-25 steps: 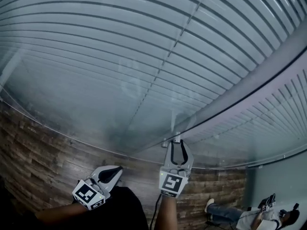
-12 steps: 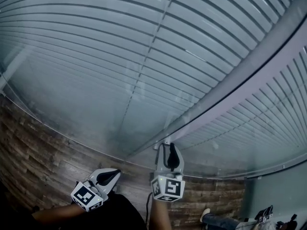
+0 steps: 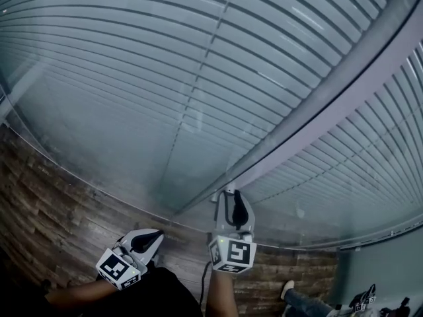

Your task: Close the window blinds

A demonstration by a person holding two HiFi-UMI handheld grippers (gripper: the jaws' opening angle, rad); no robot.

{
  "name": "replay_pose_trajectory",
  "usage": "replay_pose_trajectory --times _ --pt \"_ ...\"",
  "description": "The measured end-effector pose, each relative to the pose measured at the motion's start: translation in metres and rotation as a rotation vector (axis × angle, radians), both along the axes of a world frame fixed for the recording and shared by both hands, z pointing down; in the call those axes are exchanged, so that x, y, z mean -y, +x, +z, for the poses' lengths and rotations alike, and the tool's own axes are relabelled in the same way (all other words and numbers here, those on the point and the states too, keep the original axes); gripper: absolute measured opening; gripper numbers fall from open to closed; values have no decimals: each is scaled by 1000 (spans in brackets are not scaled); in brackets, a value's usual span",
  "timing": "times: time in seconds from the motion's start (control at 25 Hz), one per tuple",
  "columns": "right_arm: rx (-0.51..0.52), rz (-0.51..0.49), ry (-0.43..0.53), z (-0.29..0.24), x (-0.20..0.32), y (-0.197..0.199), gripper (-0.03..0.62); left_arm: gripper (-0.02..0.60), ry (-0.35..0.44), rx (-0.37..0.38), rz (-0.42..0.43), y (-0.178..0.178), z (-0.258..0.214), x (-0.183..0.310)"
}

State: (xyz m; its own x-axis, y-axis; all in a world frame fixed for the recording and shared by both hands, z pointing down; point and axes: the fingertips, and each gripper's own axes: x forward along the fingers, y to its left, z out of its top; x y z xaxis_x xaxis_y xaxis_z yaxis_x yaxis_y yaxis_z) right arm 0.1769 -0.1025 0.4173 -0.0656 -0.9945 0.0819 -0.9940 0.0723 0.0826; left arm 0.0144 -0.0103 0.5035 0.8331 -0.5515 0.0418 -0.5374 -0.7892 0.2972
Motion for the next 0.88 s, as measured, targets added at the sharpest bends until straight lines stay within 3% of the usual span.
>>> replay_pose_trajectory --times 0.16,0.88 --pt "7 -2 6 0 1 1 137 -2 -16 3 -30 -9 1 5" --pt "47 -38 24 5 -1 5 138 -2 -36 -9 -17 -10 4 0"
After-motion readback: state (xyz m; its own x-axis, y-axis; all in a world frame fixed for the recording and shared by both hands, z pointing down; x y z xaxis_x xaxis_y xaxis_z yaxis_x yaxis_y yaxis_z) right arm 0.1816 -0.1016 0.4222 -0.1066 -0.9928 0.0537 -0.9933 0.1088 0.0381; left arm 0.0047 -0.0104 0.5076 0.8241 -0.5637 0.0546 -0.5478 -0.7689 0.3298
